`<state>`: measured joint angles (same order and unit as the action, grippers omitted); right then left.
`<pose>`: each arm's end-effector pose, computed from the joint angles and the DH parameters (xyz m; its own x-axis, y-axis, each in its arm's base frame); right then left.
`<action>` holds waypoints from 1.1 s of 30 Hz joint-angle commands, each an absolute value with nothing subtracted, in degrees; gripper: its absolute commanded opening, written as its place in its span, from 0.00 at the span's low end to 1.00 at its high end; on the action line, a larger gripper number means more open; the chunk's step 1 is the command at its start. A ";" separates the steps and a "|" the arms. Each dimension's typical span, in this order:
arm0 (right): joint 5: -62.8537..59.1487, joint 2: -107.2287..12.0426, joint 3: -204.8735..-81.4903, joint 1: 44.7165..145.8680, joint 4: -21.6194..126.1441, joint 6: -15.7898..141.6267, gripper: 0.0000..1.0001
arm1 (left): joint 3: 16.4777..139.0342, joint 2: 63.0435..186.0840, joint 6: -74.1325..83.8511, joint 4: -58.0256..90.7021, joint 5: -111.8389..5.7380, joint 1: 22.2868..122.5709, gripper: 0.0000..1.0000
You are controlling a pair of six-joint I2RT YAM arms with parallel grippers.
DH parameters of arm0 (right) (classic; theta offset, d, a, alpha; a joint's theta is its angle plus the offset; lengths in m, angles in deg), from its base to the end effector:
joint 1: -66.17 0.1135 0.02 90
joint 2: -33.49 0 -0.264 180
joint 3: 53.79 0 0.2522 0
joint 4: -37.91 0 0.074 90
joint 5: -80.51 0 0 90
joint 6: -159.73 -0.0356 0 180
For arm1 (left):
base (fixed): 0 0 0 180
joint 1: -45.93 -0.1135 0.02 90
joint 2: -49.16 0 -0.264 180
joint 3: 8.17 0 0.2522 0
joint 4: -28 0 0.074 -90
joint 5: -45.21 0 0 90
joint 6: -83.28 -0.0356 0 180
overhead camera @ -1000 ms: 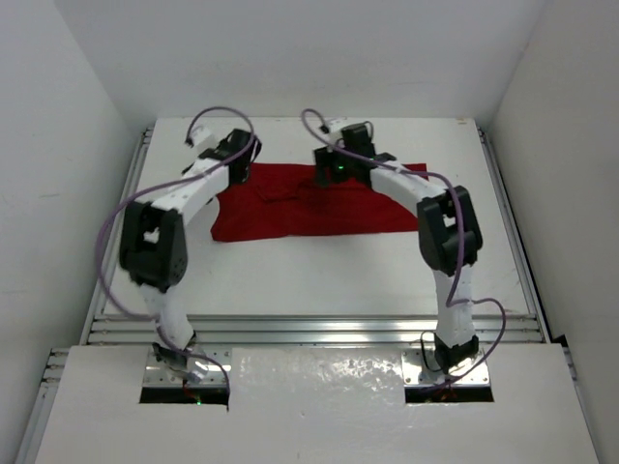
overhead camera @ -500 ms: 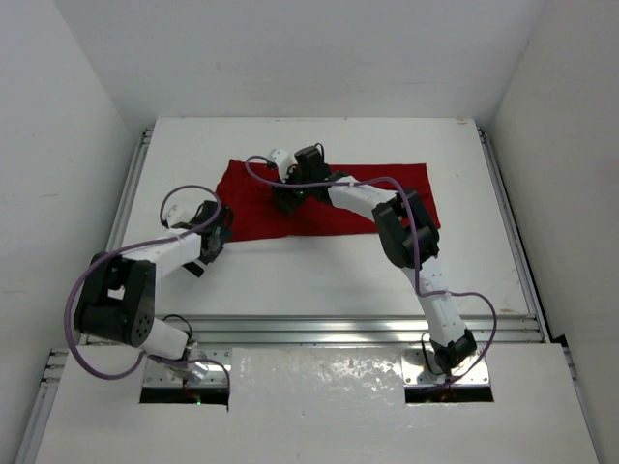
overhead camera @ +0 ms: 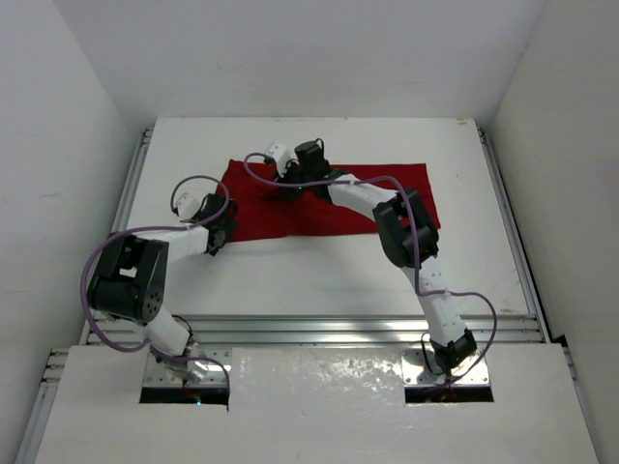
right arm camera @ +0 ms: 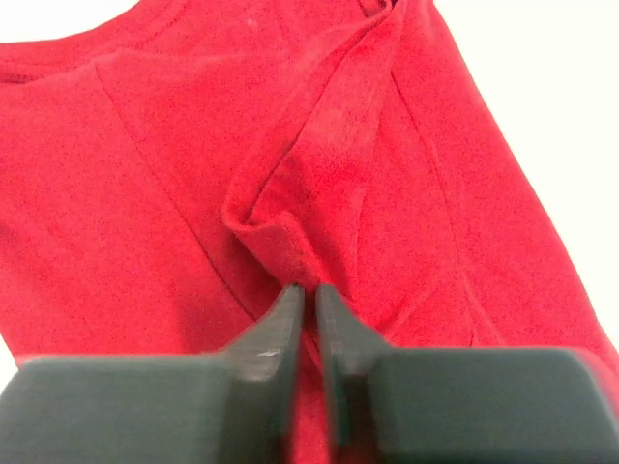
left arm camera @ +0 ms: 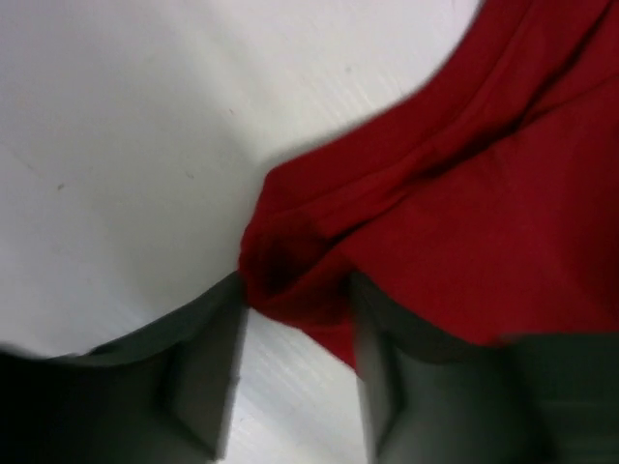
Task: Fold and stack the t-shirts
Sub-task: Fold the other side of the tshirt into a rectangle, then rotate the tshirt 90 degrees
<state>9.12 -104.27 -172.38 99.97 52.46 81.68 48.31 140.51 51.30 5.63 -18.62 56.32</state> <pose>0.4451 0.3117 0.1483 -0.2965 -0.4346 -0.8504 -0.8271 0.5621 0.0011 0.2885 -0.0369 0.1441 -0.3763 -0.7050 -0.6012 -0.7402 0.6190 -0.2626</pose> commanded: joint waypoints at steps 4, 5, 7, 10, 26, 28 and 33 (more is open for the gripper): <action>10.73 -103.62 -173.28 100.18 45.35 79.59 0.00 | 48.83 143.37 50.85 7.73 -18.25 55.86 0.32; 10.90 -103.71 -174.06 100.01 45.34 79.23 0.00 | 49.35 143.81 50.41 7.73 -16.94 55.95 0.32; 11.95 -104.76 -175.65 99.48 46.30 77.91 0.00 | 51.72 146.00 49.18 7.21 -15.97 55.86 0.29; 11.35 -106.17 -177.67 98.77 46.66 76.94 0.00 | 54.80 148.03 48.21 5.80 -12.81 55.77 0.07; 6.85 -118.56 -195.15 94.29 51.04 74.21 0.15 | 60.43 146.01 49.71 -1.23 -6.38 55.77 0.01; 7.03 -119.53 -197.97 94.29 52.36 74.83 0.21 | 60.61 146.28 49.53 -1.50 -5.94 55.77 0.01; 0.29 -110.15 -190.54 94.20 52.99 73.95 0.69 | 61.48 146.45 48.83 -1.50 -4.19 55.86 0.01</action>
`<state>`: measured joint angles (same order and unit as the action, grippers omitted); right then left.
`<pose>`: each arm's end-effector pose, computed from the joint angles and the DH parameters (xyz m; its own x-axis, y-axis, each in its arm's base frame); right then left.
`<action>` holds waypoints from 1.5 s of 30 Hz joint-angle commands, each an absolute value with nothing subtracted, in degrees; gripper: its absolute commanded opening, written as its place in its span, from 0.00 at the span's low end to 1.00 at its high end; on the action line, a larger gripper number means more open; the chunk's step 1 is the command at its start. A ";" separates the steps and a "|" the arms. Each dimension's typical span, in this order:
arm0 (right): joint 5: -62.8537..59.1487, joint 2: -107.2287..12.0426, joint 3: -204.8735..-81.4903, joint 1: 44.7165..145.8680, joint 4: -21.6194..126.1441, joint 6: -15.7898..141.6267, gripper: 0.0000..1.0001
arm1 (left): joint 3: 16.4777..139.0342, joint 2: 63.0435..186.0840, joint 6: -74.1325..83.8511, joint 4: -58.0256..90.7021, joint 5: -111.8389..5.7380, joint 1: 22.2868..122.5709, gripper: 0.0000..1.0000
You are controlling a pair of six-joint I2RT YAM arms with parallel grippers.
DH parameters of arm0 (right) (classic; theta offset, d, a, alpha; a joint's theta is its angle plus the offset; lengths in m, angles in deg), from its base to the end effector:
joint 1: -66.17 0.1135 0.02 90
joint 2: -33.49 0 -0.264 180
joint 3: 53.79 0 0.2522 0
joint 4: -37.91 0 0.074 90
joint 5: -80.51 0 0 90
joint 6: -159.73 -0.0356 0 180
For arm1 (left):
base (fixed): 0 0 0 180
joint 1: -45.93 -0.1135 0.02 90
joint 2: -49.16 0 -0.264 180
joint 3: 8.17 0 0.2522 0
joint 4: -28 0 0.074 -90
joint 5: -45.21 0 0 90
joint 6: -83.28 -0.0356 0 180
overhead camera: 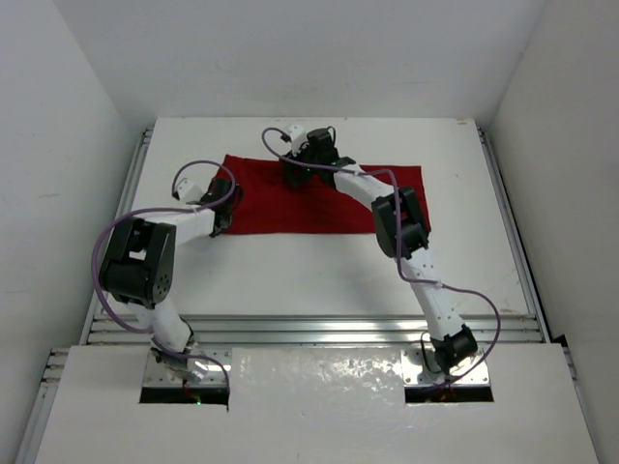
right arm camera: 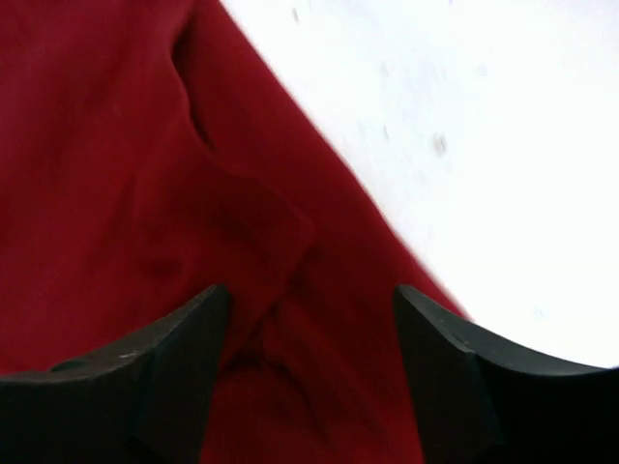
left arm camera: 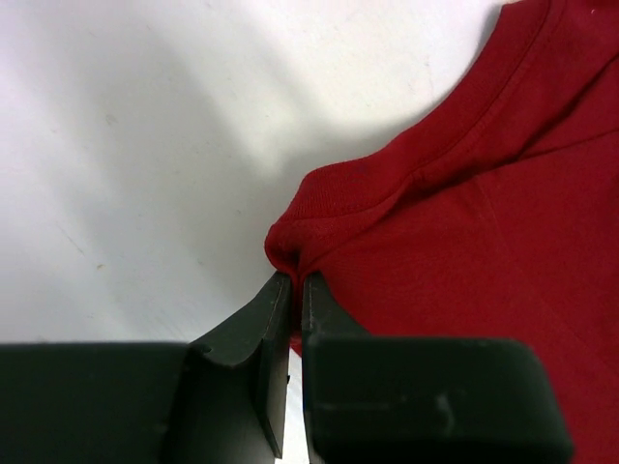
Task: Fold and stack the t-shirts
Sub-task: Rotate the tshirt 90 degrees
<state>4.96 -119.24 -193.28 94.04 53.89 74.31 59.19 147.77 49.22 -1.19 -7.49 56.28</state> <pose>0.5217 0.2859 0.1237 -0.3786 -0.2877 -0.8797 -0.6776 0.7336 0.0517 0.3242 -0.0373 0.1547 -0.3540 -0.6053 -0.7130 -0.7936 0.5978 -0.1135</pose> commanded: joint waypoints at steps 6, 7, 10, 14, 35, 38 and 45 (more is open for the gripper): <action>-7.27 -93.80 -176.24 86.92 68.17 62.89 0.69 | 70.77 152.51 49.26 -9.30 -1.12 55.34 0.01; -8.08 -91.95 -172.96 84.21 71.15 59.66 0.69 | 72.11 153.56 49.44 -10.02 -0.76 55.16 0.01; -5.19 -85.44 -159.69 78.41 71.10 55.69 0.70 | 76.59 157.69 47.43 -10.72 -1.63 54.28 0.01; -7.55 -84.89 -157.08 74.78 72.04 55.93 0.71 | 87.55 166.30 45.84 -14.41 -2.77 53.58 0.01; -2.72 -66.50 -120.53 78.52 65.30 24.58 0.69 | 140.68 202.44 27.12 -15.32 -31.31 49.71 0.21; -4.31 -58.74 -108.90 87.39 57.04 15.88 0.77 | 141.38 203.05 26.59 -9.53 -39.73 49.80 0.22; -4.74 -53.36 -99.11 100.33 42.20 -6.00 0.96 | 145.07 205.86 26.41 -0.28 -49.80 52.25 0.39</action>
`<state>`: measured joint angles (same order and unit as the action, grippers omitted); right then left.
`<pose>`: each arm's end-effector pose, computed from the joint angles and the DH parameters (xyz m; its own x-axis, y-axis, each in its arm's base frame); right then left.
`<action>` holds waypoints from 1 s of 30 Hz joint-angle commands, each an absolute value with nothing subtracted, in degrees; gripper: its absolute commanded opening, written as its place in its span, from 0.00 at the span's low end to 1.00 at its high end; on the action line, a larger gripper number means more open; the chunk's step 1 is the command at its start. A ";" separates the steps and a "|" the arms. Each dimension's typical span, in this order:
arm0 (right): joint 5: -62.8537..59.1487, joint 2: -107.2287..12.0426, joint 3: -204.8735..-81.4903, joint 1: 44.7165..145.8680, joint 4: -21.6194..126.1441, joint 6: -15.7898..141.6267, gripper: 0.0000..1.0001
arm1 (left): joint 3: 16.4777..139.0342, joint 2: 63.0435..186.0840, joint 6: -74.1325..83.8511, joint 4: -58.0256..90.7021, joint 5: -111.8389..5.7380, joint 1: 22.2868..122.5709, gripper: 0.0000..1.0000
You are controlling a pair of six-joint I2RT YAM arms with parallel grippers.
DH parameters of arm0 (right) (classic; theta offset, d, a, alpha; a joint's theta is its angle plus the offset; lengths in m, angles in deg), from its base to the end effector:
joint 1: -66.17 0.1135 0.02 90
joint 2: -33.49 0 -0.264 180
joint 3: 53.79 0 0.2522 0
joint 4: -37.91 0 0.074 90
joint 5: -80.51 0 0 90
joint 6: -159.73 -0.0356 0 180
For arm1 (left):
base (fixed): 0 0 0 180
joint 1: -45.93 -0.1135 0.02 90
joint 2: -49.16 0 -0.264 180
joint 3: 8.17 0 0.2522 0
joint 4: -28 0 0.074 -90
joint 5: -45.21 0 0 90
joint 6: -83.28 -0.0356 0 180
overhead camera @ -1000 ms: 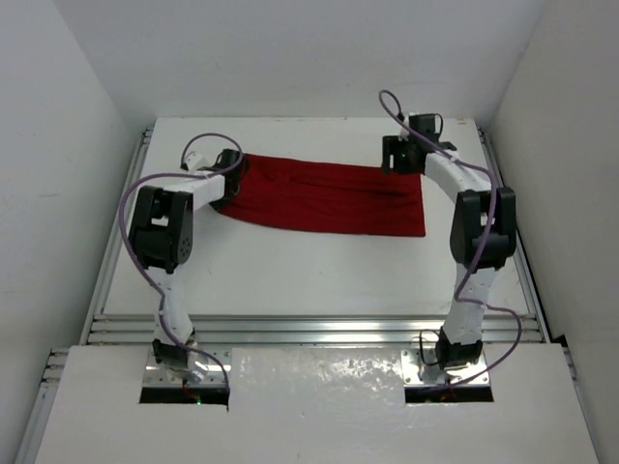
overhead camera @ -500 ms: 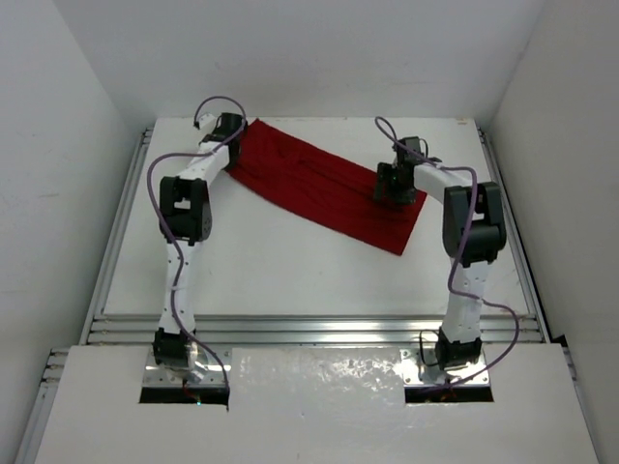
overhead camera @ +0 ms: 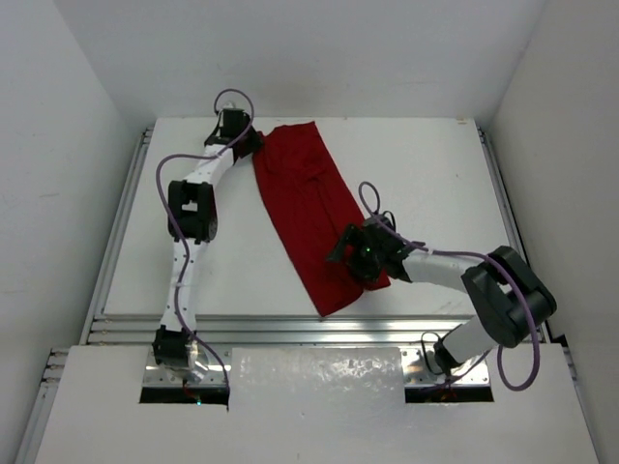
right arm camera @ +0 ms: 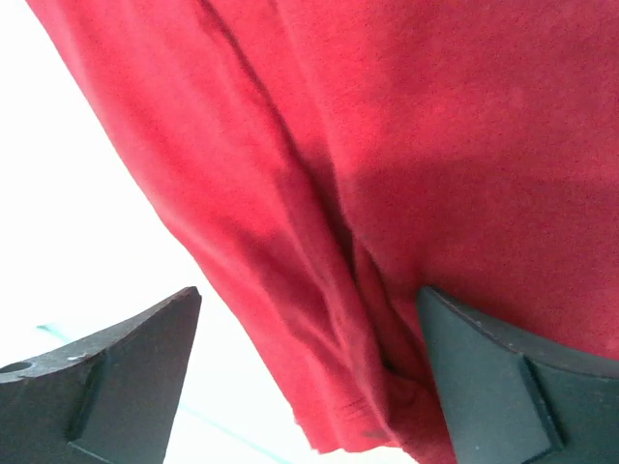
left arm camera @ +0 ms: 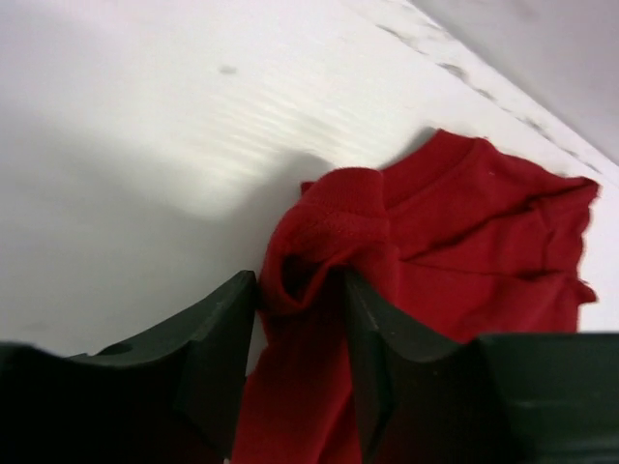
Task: Fold and stack the t-shirts
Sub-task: Rotate the tshirt 90 degrees
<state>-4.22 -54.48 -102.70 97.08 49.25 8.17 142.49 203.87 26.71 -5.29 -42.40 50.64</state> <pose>0.2353 0.1447 0.1341 -0.8088 0.5363 -0.2413 0.3138 0.7406 0.5942 0.5955 -0.0476 0.1420 -0.5315 -0.5085 -0.6775 -0.2921 0.8607 -0.4169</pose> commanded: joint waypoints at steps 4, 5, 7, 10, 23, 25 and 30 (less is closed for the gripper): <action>-4.83 -51.33 -101.90 103.95 43.40 -7.70 0.99 | 147.17 207.36 27.91 2.63 -49.98 52.61 0.43; -4.23 -50.20 -101.91 104.22 43.84 -7.52 0.99 | 147.53 207.62 28.08 3.24 -50.06 52.52 0.45; -3.78 -45.91 -101.56 104.22 43.93 -6.56 0.99 | 147.88 207.36 27.56 3.77 -49.19 52.43 0.49; -4.92 -43.51 -108.02 104.13 52.51 2.03 0.99 | 145.79 202.81 25.80 1.41 -45.25 51.82 0.63; -4.57 -82.74 -150.84 95.26 72.91 45.63 0.67 | 103.02 164.34 35.73 -2.85 -29.58 50.24 0.90; -6.15 -86.55 -158.23 94.73 75.21 48.53 0.54 | 96.65 162.89 35.20 -0.62 -32.38 50.41 0.87; -6.17 -93.24 -163.95 92.01 76.09 48.99 0.44 | 92.08 164.02 33.36 0.44 -40.39 55.23 0.54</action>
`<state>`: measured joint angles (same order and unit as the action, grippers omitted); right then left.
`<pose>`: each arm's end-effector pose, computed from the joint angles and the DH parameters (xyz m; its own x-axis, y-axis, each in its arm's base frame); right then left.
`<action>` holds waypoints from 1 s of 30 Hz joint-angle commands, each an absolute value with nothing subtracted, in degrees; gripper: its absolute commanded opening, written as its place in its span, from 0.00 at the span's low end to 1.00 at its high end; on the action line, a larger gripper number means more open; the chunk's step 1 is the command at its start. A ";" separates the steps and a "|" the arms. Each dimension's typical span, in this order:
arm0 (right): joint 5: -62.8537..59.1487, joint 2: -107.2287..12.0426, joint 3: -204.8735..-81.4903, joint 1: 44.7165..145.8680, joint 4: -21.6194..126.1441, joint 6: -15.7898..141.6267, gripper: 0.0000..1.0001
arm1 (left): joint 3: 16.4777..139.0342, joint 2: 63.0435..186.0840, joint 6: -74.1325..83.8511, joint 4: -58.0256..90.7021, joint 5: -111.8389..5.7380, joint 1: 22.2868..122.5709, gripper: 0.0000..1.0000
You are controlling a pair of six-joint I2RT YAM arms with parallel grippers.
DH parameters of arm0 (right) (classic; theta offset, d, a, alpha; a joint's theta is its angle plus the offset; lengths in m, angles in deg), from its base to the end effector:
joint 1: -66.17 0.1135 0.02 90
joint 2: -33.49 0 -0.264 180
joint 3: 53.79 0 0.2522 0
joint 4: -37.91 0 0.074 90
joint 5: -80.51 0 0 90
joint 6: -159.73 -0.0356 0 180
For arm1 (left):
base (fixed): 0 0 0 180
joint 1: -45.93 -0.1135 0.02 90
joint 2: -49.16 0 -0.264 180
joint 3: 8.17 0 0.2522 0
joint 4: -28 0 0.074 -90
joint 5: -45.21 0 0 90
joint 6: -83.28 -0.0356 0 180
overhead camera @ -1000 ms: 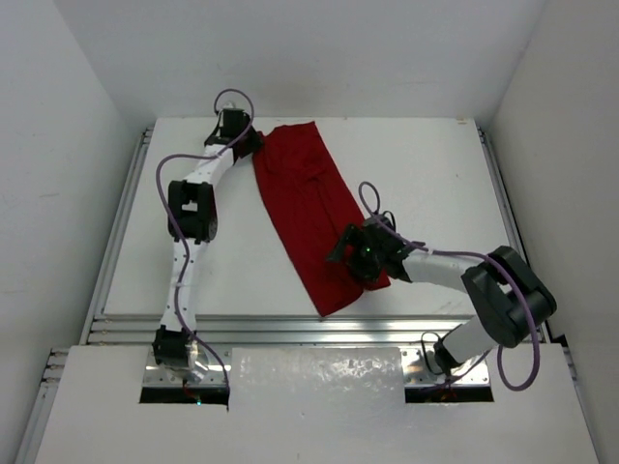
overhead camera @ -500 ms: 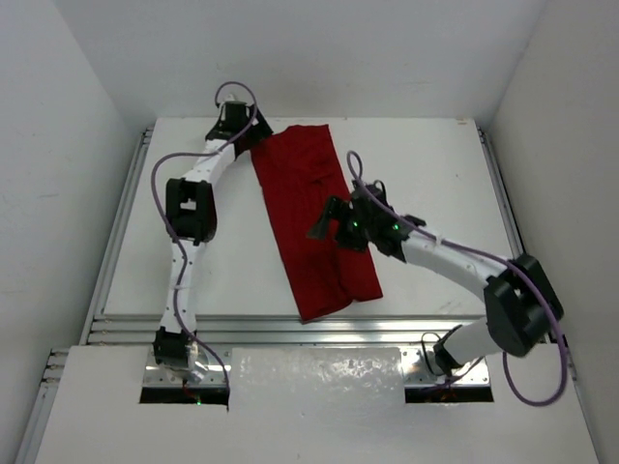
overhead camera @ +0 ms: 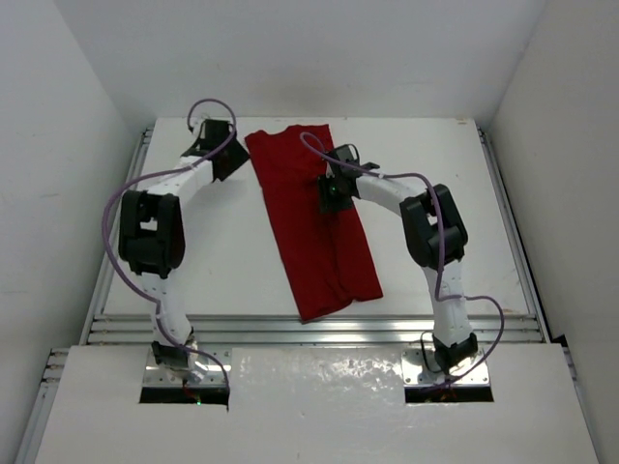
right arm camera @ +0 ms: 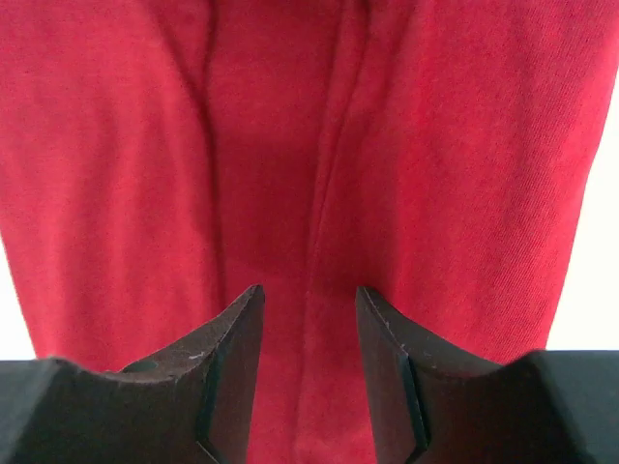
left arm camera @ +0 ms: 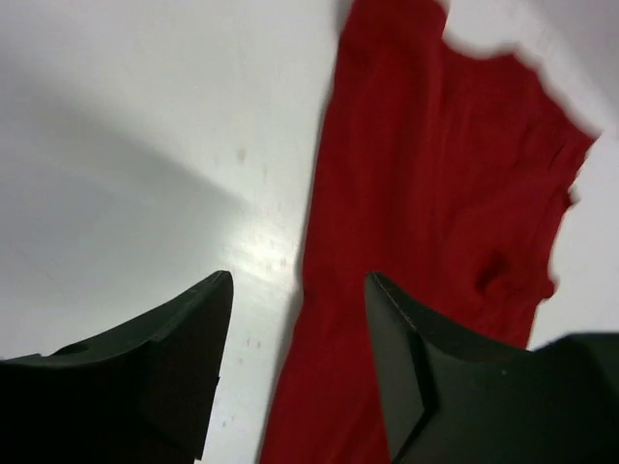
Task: Fold and stack the t-shirts
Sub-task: Rotate the tshirt 90 degrees
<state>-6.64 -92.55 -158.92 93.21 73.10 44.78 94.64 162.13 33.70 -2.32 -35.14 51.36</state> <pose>0.4196 0.2162 0.1460 -0.8722 0.0278 -0.4883 -0.1222 0.9543 0.2727 0.4528 -0.0370 0.2413 -0.4702 -0.5974 -0.6496 -0.4446 0.7962 -0.4103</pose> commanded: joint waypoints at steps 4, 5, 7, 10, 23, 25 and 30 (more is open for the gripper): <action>-4.58 -93.88 -162.66 91.92 76.12 45.76 0.47 | 97.59 174.27 33.54 -2.72 -41.18 56.74 0.54; -3.88 -92.65 -158.56 91.92 74.88 44.69 0.48 | 103.18 177.01 32.92 -5.95 -40.32 56.65 0.53; -2.56 -89.22 -154.66 92.01 71.99 42.33 0.53 | 110.40 185.59 31.00 -10.00 -39.17 56.65 0.33; -2.73 -87.19 -150.61 92.53 70.83 38.10 0.54 | 129.01 196.24 28.62 -18.01 -37.94 56.21 0.20; 2.99 -90.10 -146.41 96.66 61.61 24.66 0.53 | 145.84 210.52 25.89 -14.34 -49.96 54.55 0.26; 4.91 -89.21 -143.67 96.58 57.12 19.74 0.53 | 148.57 211.75 26.41 -12.58 -52.16 53.23 0.29; 1.15 -84.55 -142.60 96.66 59.11 19.71 0.67 | 147.43 210.09 27.65 -4.75 -56.13 51.38 0.30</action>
